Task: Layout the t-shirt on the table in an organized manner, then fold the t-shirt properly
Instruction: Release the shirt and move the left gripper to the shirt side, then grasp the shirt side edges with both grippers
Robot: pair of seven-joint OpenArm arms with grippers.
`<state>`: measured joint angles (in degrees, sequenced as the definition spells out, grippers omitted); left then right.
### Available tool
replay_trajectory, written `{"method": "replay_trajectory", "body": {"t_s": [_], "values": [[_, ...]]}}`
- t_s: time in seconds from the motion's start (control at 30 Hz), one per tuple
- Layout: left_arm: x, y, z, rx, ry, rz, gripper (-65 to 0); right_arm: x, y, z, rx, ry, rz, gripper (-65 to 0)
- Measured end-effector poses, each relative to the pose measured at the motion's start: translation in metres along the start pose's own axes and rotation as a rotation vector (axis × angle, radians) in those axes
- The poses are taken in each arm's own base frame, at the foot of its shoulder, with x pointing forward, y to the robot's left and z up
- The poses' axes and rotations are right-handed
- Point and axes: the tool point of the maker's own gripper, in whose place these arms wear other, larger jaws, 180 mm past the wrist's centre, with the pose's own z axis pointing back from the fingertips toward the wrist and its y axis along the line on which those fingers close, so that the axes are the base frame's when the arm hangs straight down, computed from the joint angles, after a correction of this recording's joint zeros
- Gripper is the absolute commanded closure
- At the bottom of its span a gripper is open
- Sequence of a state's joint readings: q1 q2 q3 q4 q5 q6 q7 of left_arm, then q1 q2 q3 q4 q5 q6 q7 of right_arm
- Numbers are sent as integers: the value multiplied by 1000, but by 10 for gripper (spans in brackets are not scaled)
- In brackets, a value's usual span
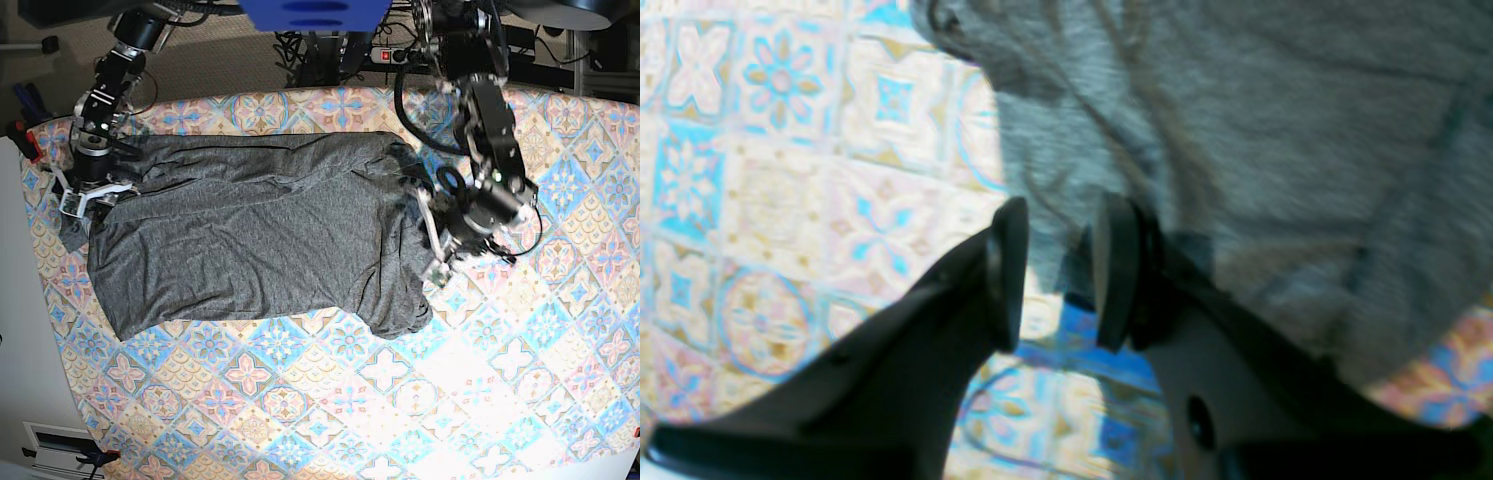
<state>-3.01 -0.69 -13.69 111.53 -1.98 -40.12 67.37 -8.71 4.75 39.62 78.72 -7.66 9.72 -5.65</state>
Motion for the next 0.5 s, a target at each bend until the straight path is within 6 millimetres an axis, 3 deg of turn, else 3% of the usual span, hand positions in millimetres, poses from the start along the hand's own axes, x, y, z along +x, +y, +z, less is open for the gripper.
{"method": "replay_trajectory", "body": {"t_s": [0.03,0.13,0.2,0.23,0.37,0.43,0.5], "values": [[0,6,-6,10,23,-2,-171,4,5,-7,11,-1,-13,-271],[-1,20,-21,40,82,-11,-171,53,19,-35,55,-124,-59,-271],[-5,23,-34,33,128,-9,-171,70,26,-47,88,-166,-60,-271],[-8,23,-37,25,140,-7,-171,66,27,-49,92,-153,-50,-271],[-15,21,-42,19,173,-9,-171,13,19,-54,75,20,-25,-271],[-22,13,-48,-15,190,2,-171,19,14,-68,72,22,-15,-271],[-28,7,-52,-35,208,4,-168,43,10,-87,65,-33,-34,-271]]}}
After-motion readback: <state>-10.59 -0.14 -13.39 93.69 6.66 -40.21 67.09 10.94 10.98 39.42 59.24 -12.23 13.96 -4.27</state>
